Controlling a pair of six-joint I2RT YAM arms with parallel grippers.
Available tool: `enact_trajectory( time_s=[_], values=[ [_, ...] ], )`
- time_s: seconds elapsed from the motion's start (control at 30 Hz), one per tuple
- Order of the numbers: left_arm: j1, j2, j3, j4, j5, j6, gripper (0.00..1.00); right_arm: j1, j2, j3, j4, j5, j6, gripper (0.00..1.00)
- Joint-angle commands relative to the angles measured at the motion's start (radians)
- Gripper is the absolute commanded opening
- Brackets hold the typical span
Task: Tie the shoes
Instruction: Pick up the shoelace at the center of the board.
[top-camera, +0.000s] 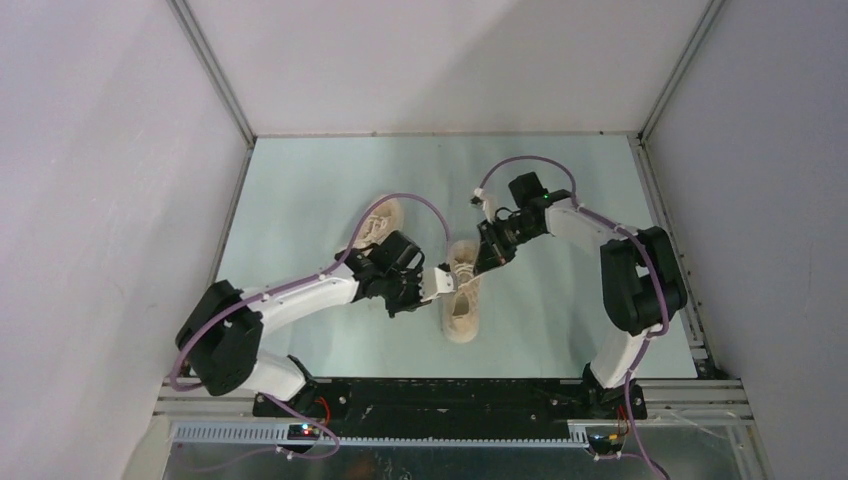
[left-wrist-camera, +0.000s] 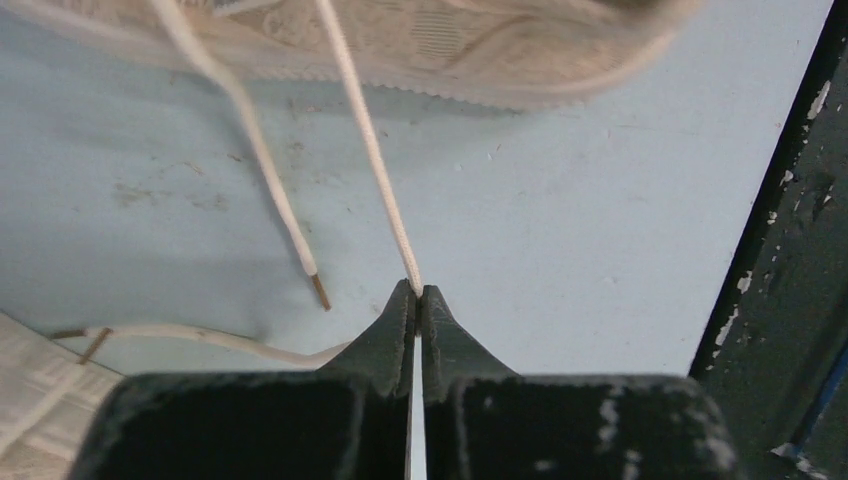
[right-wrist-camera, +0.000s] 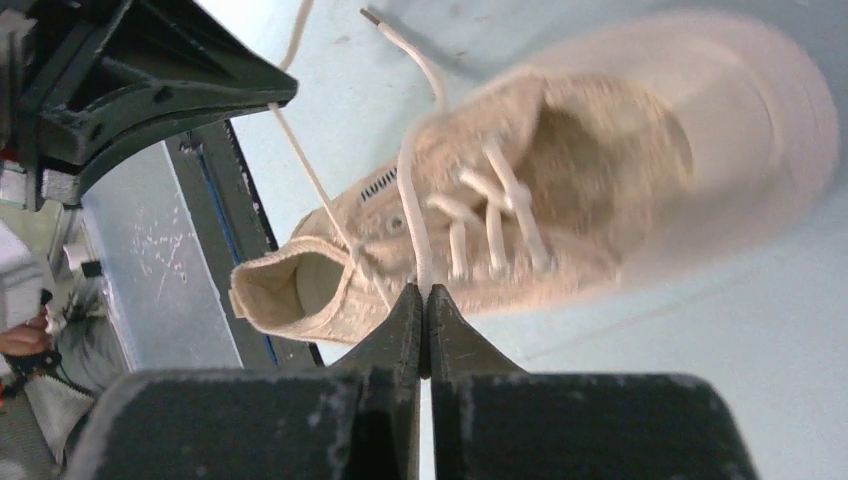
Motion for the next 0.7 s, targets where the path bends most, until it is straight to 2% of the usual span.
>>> enact_trajectory(
  time_s=[0.0, 0.17, 0.43, 0.5, 0.67],
  values=[
    [0.006, -0.085, -0.047, -0.046, -0.064, 0.088, 0.00, -0.089, -0.058, 0.016, -0.055, 0.097, 0.000, 0.00],
    [0.003, -0.088, -0.070, -0.054, -0.042, 0.095, 0.00, -0.108, -0.030, 0.004, -0.053, 0.105, 0.014, 0.00],
    [-0.023, 0.020, 0.091, -0.068, 0.041, 0.058, 0.00, -0.136, -0.088, 0.007, -0.012, 0.139, 0.110, 0.04],
    [-0.035, 0.066, 0.136, -0.068, 0.051, 0.038, 0.00, -0.178, -0.112, 0.006, 0.002, 0.180, 0.154, 0.07],
    [-0.056, 0.153, 0.200, -0.083, 0.071, 0.019, 0.00, -0.306, -0.115, -0.003, 0.014, 0.338, 0.246, 0.27]
  ],
)
